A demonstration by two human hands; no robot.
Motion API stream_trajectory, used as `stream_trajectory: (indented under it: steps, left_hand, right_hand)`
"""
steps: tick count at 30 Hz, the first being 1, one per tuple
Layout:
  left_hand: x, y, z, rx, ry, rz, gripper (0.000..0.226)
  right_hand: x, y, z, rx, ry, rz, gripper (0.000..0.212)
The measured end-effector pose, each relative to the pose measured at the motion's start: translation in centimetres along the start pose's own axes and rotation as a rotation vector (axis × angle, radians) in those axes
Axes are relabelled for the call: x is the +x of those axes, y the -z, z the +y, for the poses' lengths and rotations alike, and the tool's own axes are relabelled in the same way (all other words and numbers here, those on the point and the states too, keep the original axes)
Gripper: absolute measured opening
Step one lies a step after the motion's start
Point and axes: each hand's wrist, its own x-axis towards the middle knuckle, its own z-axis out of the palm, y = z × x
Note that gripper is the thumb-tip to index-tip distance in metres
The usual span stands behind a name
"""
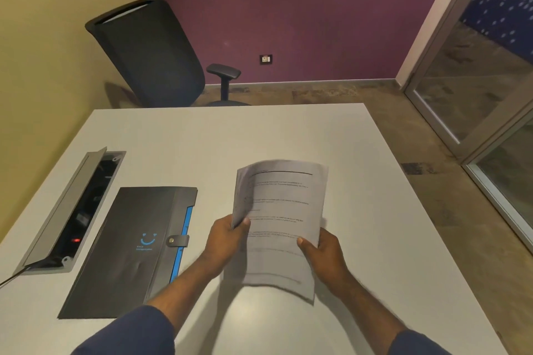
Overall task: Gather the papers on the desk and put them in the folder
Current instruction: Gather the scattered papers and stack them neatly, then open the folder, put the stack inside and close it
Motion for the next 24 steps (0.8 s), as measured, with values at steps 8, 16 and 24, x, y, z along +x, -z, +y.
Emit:
stream_trajectory:
  steps: [8,16,24]
  left_hand:
    - [2.1,3.5,-1.2,0.127,0.145,-0.105,0.024]
    - [2.7,8.0,-6.4,0.524,0.222,0.155,0.04]
    - [3.0,10.9,-10.5,0.929,0.333,0.207,0.083]
  right_hand:
    - [2.1,-0.4,-0.9,0.086,-0.23,-0.094,0.021]
    - [3.5,-1.4,0.2,0.123,-0.377,-0.059,0.029]
    - [3.8,-2.8,0.2,0.096,-0.463,-0.148,0.021]
